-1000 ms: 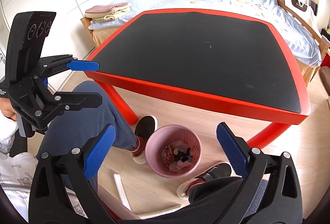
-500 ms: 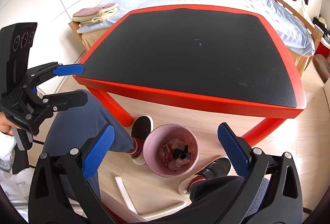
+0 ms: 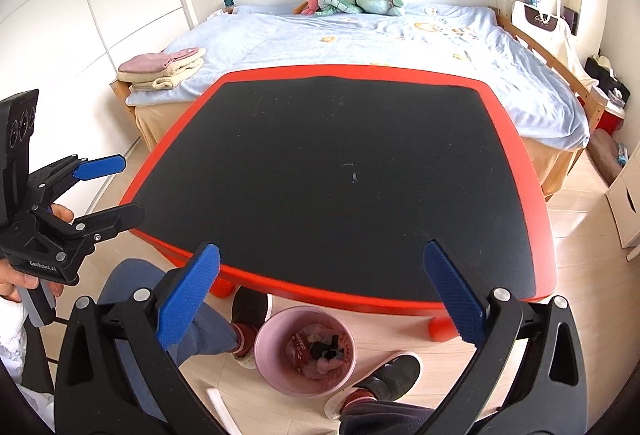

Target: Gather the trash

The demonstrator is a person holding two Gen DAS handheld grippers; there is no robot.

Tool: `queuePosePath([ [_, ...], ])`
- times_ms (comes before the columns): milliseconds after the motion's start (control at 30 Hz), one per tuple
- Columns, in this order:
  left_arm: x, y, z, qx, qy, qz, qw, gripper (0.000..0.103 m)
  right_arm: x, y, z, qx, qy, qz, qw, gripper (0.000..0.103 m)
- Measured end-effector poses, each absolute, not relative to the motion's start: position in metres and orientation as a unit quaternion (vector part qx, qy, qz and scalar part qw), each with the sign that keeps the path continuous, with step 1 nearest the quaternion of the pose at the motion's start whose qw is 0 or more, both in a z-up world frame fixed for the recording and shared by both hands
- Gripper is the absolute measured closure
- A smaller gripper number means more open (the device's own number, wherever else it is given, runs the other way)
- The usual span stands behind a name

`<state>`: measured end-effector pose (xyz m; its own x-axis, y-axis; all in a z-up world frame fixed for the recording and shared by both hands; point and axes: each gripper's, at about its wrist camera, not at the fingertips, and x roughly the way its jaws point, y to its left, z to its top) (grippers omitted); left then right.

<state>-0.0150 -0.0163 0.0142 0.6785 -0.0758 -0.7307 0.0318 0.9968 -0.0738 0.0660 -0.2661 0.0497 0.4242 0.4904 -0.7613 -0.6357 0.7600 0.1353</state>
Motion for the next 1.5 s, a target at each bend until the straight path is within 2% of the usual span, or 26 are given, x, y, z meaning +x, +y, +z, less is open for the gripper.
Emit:
queuePosePath([
  [433, 0.002, -0.004, 0.021, -0.046, 0.396, -0.008, 0.917, 0.006, 0.088, -0.25, 0.067, -0.086, 0.403, 0.338, 0.847, 0.003],
  [1500, 0.0, -0.009, 0.029, -0.052, 0.383, -0.017, 0.922, 0.006, 0.089, -0.248, 0.065, -0.092, 0.405, 0.333, 0.846, 0.003],
])
